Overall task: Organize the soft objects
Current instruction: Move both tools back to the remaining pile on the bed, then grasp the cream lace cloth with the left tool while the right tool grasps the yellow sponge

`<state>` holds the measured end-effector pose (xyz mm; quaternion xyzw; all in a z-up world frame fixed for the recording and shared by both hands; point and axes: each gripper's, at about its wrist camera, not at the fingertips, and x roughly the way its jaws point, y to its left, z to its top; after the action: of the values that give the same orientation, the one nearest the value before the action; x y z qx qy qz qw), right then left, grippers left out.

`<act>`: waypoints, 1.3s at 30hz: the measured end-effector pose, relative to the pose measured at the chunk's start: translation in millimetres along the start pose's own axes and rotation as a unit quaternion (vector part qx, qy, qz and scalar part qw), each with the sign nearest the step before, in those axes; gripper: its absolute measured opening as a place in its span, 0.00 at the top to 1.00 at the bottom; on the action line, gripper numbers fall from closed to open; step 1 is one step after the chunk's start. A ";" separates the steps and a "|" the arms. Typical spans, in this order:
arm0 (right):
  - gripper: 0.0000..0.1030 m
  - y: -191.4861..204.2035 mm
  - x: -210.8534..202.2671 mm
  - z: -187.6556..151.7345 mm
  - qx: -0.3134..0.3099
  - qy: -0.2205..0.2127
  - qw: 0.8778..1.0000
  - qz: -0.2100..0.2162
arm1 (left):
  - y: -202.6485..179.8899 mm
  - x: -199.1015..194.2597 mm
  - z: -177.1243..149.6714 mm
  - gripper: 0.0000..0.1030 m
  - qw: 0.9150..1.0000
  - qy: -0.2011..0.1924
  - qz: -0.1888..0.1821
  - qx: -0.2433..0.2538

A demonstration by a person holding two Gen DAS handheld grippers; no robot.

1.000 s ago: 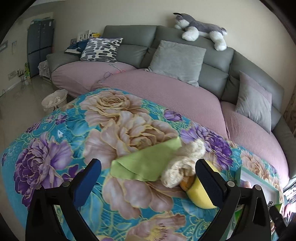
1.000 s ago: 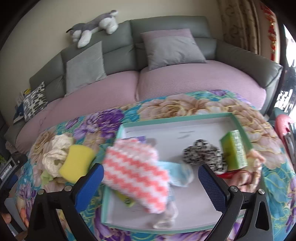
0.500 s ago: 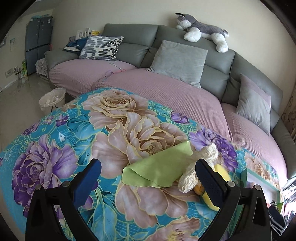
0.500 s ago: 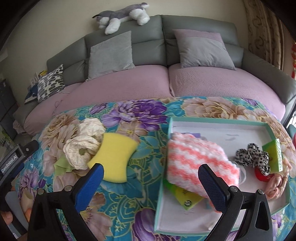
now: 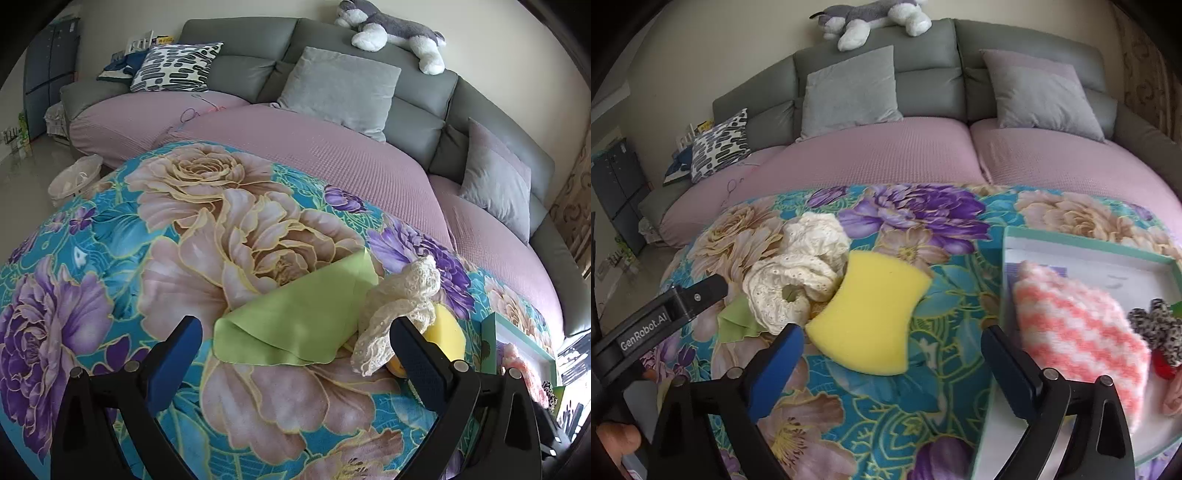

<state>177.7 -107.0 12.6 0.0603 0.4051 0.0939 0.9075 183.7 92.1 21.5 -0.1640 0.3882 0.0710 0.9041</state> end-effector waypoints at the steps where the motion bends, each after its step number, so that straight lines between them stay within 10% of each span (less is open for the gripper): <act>1: 0.07 2.1 4.3 -0.6 0.000 0.004 1.000 0.005 | 0.0 0.3 0.3 0.02 1.000 0.000 -0.002 0.001; 16: 0.17 3.6 42.2 -6.0 0.024 0.038 0.998 0.041 | -37.4 20.3 -4.0 0.03 0.996 0.018 -0.053 0.064; 22: 0.30 -2.2 42.6 -6.6 0.041 0.035 0.997 0.058 | -39.7 34.6 -5.8 0.23 0.996 0.039 -0.067 0.053; 30: 0.31 -6.7 40.5 -6.2 0.052 0.035 0.996 0.070 | -36.3 44.7 -6.6 0.85 0.994 0.050 -0.091 0.026; 39: 0.34 -6.7 27.9 -3.8 0.047 0.020 0.995 0.083 | -39.1 24.0 -3.6 0.93 0.994 0.024 -0.103 0.030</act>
<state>194.0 -107.2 -11.4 0.1338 0.4211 0.1509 0.8843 207.8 54.3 11.2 -0.1771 0.3925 -0.0382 0.9017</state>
